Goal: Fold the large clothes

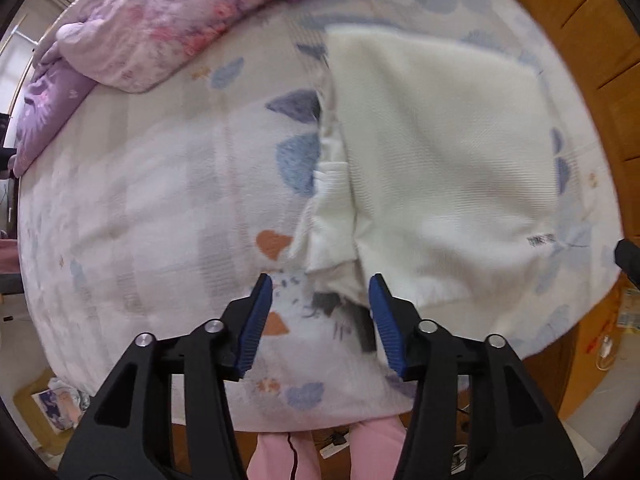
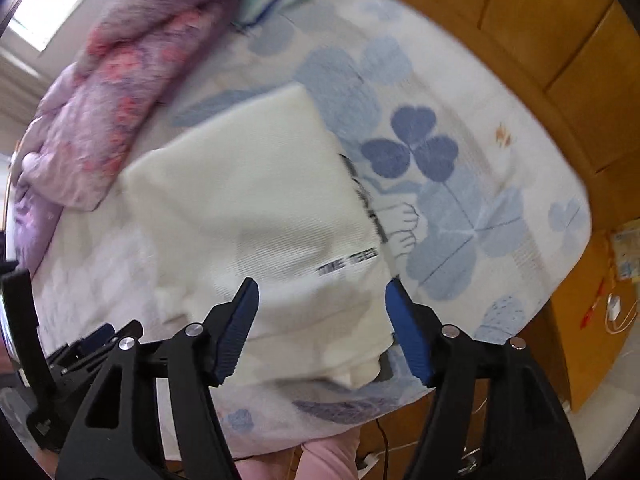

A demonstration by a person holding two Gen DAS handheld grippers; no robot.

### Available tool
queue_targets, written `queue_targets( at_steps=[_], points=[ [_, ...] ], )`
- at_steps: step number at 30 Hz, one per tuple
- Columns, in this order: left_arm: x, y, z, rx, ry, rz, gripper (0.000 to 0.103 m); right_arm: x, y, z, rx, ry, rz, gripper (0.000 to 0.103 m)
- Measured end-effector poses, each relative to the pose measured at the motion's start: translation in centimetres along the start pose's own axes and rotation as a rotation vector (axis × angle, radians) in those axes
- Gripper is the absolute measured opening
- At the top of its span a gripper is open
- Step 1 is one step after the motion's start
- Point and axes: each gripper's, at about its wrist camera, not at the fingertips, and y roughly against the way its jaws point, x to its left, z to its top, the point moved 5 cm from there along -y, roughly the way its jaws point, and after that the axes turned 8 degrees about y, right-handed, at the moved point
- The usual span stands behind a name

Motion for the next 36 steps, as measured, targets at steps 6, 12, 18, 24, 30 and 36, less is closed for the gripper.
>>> queue_targets(
  at_steps=[6, 12, 18, 24, 30, 36],
  points=[
    [4.9, 9.3, -2.9, -0.161, -0.037, -0.104, 0.059, 6.1, 6.8, -3.1, -0.114, 0.039, 0.010, 0.066],
    [10.3, 18.6, -6.7, -0.347, -0.094, -0.210, 0.068, 11.9, 13.0, -8.3, -0.233, 0.030, -0.041, 0.076],
    [16.5, 25.7, -11.1, -0.545, -0.099, -0.212, 0.092, 17.8, 18.6, -14.3, -0.396, 0.027, -0.141, 0.076],
    [19.6, 28.0, -15.1, -0.521, -0.107, -0.271, 0.095, 20.7, 21.3, -17.3, -0.462, 0.051, -0.182, 0.087],
    [19.4, 28.2, -16.9, -0.542, -0.115, -0.251, 0.095, 21.3, 22.6, -18.6, -0.520, 0.055, -0.261, 0.087],
    [18.6, 28.0, -16.6, -0.543, -0.126, -0.251, 0.095, 20.5, 21.7, -18.2, -0.495, 0.037, -0.247, 0.087]
  ],
)
